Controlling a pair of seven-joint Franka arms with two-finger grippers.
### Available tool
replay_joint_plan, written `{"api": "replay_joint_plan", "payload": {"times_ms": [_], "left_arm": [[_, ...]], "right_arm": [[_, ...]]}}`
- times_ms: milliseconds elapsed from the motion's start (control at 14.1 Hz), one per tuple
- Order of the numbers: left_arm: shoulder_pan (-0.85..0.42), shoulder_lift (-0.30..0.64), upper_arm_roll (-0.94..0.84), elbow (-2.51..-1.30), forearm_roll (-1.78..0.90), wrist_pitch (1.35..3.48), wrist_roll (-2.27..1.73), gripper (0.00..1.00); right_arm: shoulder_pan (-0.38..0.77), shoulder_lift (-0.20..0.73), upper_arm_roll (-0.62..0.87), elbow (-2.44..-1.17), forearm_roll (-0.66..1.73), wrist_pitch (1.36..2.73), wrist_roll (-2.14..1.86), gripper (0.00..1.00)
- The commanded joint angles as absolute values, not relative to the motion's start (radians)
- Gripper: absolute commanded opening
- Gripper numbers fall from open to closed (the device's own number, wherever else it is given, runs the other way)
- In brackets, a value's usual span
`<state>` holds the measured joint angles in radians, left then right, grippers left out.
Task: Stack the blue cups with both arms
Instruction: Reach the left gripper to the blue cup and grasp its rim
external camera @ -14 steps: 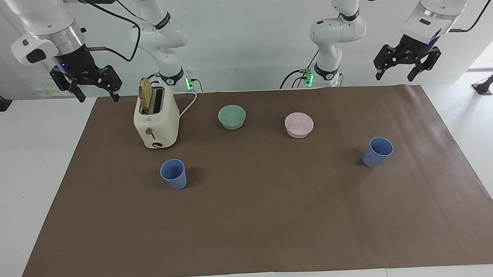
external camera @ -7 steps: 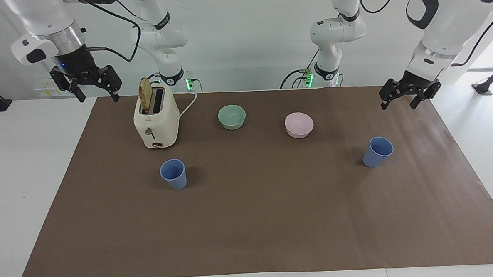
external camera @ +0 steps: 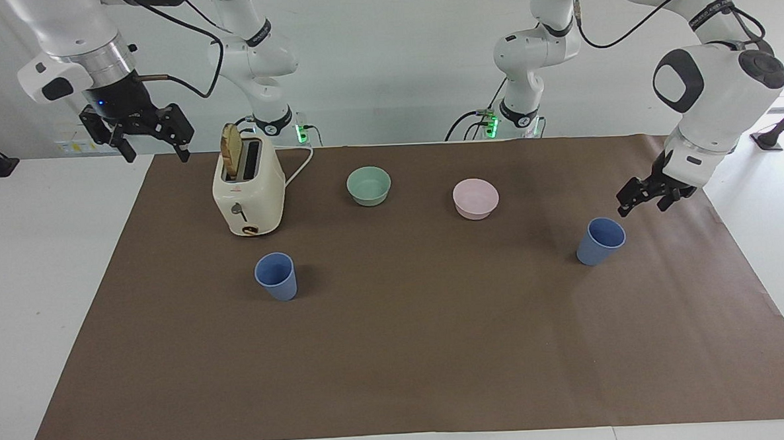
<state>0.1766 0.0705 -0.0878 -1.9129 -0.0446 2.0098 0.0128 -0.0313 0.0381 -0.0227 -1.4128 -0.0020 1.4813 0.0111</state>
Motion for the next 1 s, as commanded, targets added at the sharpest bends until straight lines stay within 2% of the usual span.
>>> {"api": "replay_joint_plan", "payload": {"times_ms": [0,285,356,427,498,640,925], "left_arm": [[0.199,0.087,-0.098,-2.011,-0.057,2.135,-0.011,1.00],[0.195,0.092,-0.098,-2.068,-0.058,2.178,-0.020,1.00],[0.195,0.092,-0.098,-2.085,-0.058,2.196,-0.020,0.90],[0.192,0.091,-0.100,-2.098,-0.058,2.215,-0.020,0.70],[0.189,0.091,-0.100,-2.098,-0.058,2.217,-0.018,0.44],[0.186,0.092,-0.100,-2.094,-0.060,2.217,-0.018,0.02],[0.178,0.140,-0.104,-1.982,-0.067,2.165,-0.018,0.00]], "right_arm": [[-0.038,0.015,-0.023,-1.439,0.017,1.483,-0.015,1.00],[-0.038,0.015,-0.023,-1.439,0.017,1.482,-0.015,1.00],[-0.038,0.015,-0.023,-1.439,0.017,1.483,-0.015,1.00],[-0.038,0.015,-0.023,-1.439,0.017,1.483,-0.015,1.00],[-0.038,0.015,-0.023,-1.439,0.017,1.483,-0.015,1.00],[-0.038,0.015,-0.023,-1.439,0.017,1.483,-0.015,1.00],[-0.038,0.015,-0.023,-1.439,0.017,1.482,-0.015,1.00]]}}
